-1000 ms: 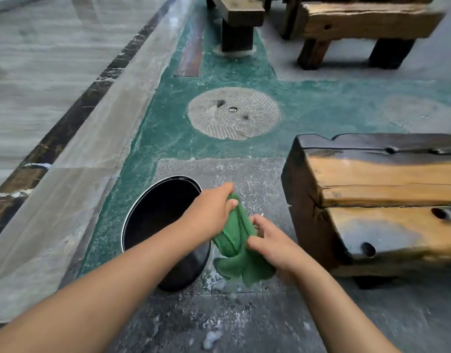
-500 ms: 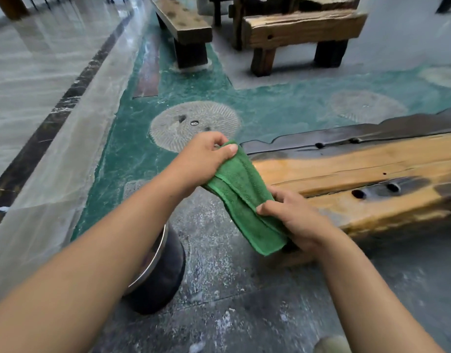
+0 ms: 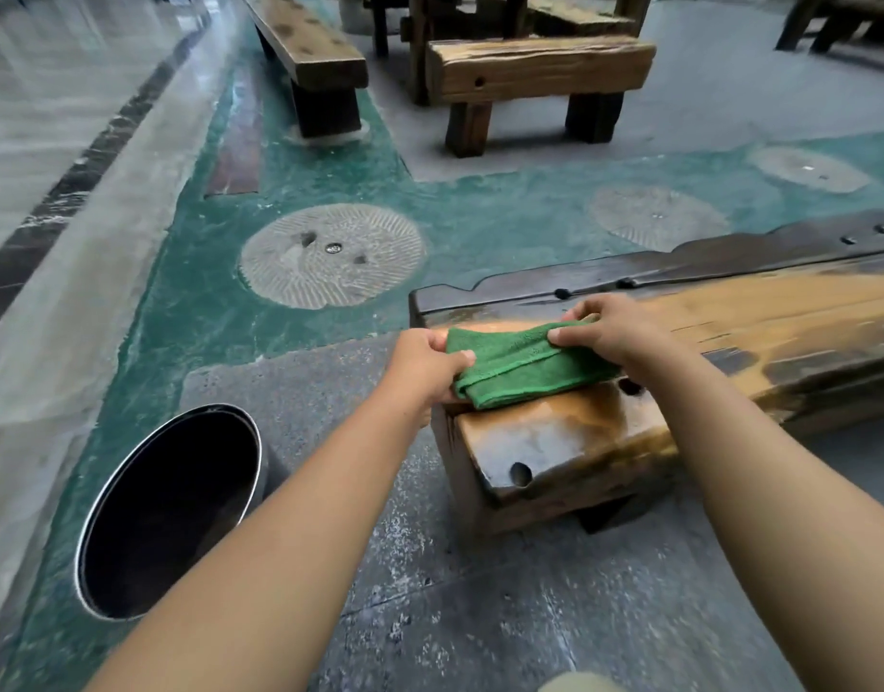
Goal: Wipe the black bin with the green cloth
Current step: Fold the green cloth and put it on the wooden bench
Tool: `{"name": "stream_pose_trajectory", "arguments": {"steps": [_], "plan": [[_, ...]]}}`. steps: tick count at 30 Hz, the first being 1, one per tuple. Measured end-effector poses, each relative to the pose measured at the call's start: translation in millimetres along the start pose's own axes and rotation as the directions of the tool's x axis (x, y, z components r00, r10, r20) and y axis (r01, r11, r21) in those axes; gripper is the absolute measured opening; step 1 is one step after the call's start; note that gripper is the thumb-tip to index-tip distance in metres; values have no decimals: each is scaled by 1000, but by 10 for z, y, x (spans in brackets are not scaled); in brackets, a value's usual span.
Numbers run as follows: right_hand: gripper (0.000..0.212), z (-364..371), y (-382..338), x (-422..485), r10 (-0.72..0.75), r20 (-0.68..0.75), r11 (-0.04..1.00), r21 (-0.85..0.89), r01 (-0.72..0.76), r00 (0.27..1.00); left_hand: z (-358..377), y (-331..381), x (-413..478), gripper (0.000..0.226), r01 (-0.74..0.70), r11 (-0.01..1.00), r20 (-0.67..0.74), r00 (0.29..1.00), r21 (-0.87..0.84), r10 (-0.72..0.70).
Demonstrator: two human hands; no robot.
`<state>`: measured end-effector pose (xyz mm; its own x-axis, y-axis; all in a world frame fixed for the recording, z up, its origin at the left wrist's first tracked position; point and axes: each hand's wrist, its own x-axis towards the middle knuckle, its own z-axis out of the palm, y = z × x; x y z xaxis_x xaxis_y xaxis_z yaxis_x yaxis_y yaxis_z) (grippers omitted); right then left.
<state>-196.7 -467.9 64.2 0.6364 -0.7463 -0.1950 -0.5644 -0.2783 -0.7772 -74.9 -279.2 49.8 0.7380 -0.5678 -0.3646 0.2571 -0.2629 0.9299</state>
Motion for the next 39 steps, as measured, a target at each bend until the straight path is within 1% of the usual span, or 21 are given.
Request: {"name": "stream_pose_trajectory", "arguments": {"steps": [3, 5, 7, 8, 9, 11, 12, 13, 15, 17, 19, 21, 23, 24, 25, 28, 32, 34, 36, 38, 39], "plan": [[30, 118, -19, -14, -136, -126, 965, -241, 102, 983, 46, -34, 55, 18, -42, 982, -58, 997, 184, 53], [28, 187, 19, -49, -221, -165, 922, -358, 150, 961, 25, -36, 72, 33, -103, 909, -110, 981, 404, 160], [37, 245, 123, -88, -237, -194, 907, -395, 146, 952, -23, -97, 69, 38, -135, 824, -136, 959, 550, 248], [45, 267, 179, -98, -221, -216, 916, -381, 126, 951, -56, -148, 68, 39, -127, 816, -134, 961, 565, 243], [51, 290, 232, -104, -205, -245, 926, -363, 106, 948, -99, -209, 79, 39, -108, 845, -120, 973, 524, 198], [58, 316, 278, -106, -190, -280, 935, -345, 86, 941, -159, -304, 86, 40, -5, 938, -59, 998, 346, 27], [61, 319, 257, -109, -174, -271, 937, -341, 75, 947, -175, -323, 70, 42, 35, 948, -44, 999, 317, -22], [65, 319, 195, -123, -152, -255, 937, -343, 58, 955, -184, -320, 50, 44, 36, 935, -60, 998, 353, -16], [66, 331, 28, -244, -114, -234, 927, -374, 19, 966, -209, -267, -52, 46, 4, 886, -117, 991, 465, 57], [57, 350, -156, -481, -124, -239, 910, -414, 14, 963, -281, -155, -242, 46, 17, 874, -96, 995, 486, 34], [45, 329, -388, -757, -136, -202, 902, -431, 36, 970, -422, 35, -501, 34, 38, 842, -29, 999, 538, -27], [30, 272, -691, -1015, -111, -85, 917, -393, 69, 990, -612, 257, -759, 20, 28, 797, 15, 999, 603, -47], [14, 175, -1096, -1275, -63, 37, 944, -321, 72, 997, -825, 599, -1034, 16, 49, 790, 23, 997, 611, -80], [9, 114, -1290, -1411, -45, 97, 958, -279, 70, 994, -922, 779, -1186, 19, 51, 787, 27, 996, 615, -86], [15, 26, -1517, -1548, -35, 138, 965, -254, 70, 990, -1028, 1005, -1347, 21, 48, 773, 30, 996, 632, -86], [32, -263, -2144, -1933, -88, 244, 975, -178, 134, 966, -1324, 1712, -1893, 25, -8, 718, 7, 1000, 696, 4], [37, -775, -3086, -2477, -185, 301, 951, -184, 248, 935, -1655, 2676, -2720, 31, -61, 595, -107, 964, 801, 243], [40, -1074, -3570, -2725, -255, 259, 917, -241, 318, 932, -1783, 3168, -3115, 33, -74, 500, -132, 922, 863, 364], [40, -1366, -4011, -2961, -351, 176, 883, -265, 388, 920, -1887, 3646, -3535, 33, -77, 401, -112, 897, 913, 427], [40, -1634, -4406, -3183, -462, 101, 835, -286, 471, 881, -1978, 4045, -3913, 34, -131, 380, -74, 875, 916, 479], [38, -1763, -4598, -3272, -537, 54, 798, -290, 528, 842, -2023, 4241, -4068, 34, -164, 378, -66, 847, 911, 528]]}}
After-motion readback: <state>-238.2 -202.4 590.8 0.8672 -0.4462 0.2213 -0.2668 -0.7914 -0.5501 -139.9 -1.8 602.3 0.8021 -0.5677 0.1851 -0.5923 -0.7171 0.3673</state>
